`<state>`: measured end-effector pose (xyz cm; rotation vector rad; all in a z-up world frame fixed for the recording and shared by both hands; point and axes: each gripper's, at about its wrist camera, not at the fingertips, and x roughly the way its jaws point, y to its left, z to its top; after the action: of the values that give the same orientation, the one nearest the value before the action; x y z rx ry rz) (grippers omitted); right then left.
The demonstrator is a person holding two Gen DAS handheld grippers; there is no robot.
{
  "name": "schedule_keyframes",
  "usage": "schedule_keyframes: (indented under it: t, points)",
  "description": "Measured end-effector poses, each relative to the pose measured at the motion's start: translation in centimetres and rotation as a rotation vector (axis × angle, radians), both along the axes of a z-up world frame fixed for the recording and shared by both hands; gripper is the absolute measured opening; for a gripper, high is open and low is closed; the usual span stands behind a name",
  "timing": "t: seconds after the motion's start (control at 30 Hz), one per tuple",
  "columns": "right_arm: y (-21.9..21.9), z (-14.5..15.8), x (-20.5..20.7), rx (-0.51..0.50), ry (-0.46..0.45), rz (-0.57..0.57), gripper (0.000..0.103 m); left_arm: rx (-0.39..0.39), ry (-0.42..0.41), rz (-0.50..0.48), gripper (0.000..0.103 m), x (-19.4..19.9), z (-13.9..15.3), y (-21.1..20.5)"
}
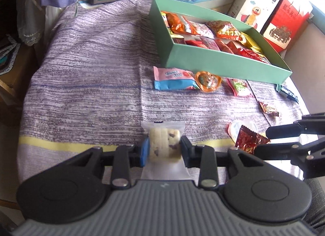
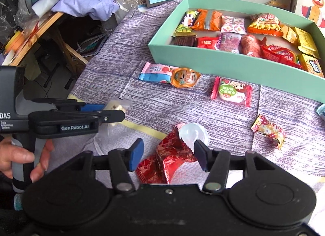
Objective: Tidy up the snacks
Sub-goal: 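Carry the cookie and red foil candy into the green box and release them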
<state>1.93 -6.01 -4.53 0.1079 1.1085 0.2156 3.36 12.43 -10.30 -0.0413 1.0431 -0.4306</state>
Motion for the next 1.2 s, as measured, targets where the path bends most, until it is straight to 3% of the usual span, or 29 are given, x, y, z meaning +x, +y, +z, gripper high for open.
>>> schedule_keyframes:
  t: [0.2,0.4,0.43,0.47,0.53,0.7,0.9,1.2]
  points:
    - [-1.1,-1.5,-0.9,0.037,0.097,-0.065,0.056,0.028,-0.021,-0.001,0.036,-0.4,0.0,-0.3]
    - [0.3,-3.0,1.4,0.101,0.106,-0.079,0.054,0.034,-0.020,0.015,0.036,-0.5,0.1,-0.3]
    - [0.8,-3.1,1.6,0.084,0.089,-0.070,0.052,0.035,-0.018,0.019,0.037,-0.6,0.0,-0.3]
    - [1.3,-3.1,1.6,0.060,0.071,-0.049,0.039,0.036,-0.020,0.022,0.037,-0.7,0.0,-0.3]
    - [1.7,-3.0,1.4,0.054,0.054,-0.025,0.036,0.049,-0.037,0.024,0.032,-1.0,0.0,-0.4]
    - [1.5,-1.9,0.6,0.094,0.029,0.005,0.034,0.057,-0.035,0.031,0.032,-1.4,0.5,-0.5]
    - [-1.6,1.9,0.6,0.168,-0.071,-0.030,0.034,0.010,-0.063,0.043,0.032,-1.1,3.1,-0.7]
    - [-8.0,6.1,4.6,0.166,-0.225,-0.138,0.035,-0.017,-0.177,0.034,0.032,4.3,8.3,-4.1]
